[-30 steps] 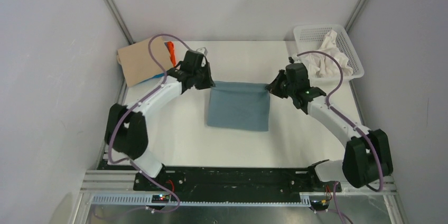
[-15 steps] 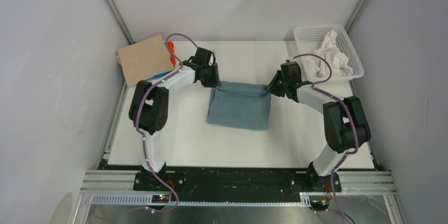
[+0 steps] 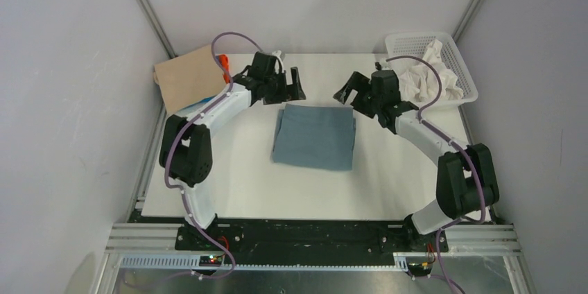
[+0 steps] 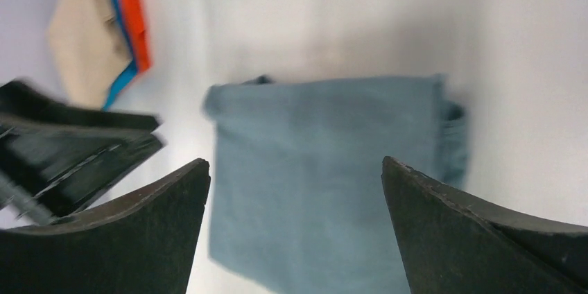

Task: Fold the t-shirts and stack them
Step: Fold the long partially folded tshirt into a neat square

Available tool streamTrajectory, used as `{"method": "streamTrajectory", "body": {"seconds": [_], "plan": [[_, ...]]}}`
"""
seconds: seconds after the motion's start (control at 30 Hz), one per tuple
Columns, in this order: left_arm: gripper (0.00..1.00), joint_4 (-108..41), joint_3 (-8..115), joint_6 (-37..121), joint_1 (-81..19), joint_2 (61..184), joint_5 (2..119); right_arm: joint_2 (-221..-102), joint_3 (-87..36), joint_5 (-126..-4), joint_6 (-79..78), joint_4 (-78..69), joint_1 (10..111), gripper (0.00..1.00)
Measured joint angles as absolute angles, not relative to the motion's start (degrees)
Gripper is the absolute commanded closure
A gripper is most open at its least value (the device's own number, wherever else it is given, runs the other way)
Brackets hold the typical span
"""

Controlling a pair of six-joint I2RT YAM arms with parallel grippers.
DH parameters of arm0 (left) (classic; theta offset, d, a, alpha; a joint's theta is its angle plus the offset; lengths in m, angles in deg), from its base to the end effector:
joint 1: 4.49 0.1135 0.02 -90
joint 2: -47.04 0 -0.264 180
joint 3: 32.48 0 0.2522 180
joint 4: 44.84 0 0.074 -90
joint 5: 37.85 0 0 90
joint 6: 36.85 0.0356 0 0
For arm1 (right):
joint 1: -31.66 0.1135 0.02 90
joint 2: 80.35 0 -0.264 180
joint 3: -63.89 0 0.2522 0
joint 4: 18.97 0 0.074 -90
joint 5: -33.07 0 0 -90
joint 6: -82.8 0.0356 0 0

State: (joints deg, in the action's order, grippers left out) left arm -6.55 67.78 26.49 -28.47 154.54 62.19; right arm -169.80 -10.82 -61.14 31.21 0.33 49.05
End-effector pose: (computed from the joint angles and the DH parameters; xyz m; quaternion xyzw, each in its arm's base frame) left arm 0.3867 -0.1788 0.2557 0.0115 0.9226 -0.2344 0.3061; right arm 0.3352 0.1077 0.2520 0.1440 0.8709 0.2481 0.3992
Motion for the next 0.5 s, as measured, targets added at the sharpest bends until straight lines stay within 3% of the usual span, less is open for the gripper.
{"method": "streamTrajectory", "body": {"seconds": [0.2, 0.5], "plan": [[0.00, -9.50, 67.76, 23.10, -30.64, 154.92, 67.72, -169.58, -8.06, -69.73, 34.49, -7.67, 50.73, 0.02], [0.00, -11.14, 70.60, 18.38, -28.87, 169.49, 70.34, -187.15, -7.71, -71.72, 39.17, -20.50, 47.15, 0.01]]}}
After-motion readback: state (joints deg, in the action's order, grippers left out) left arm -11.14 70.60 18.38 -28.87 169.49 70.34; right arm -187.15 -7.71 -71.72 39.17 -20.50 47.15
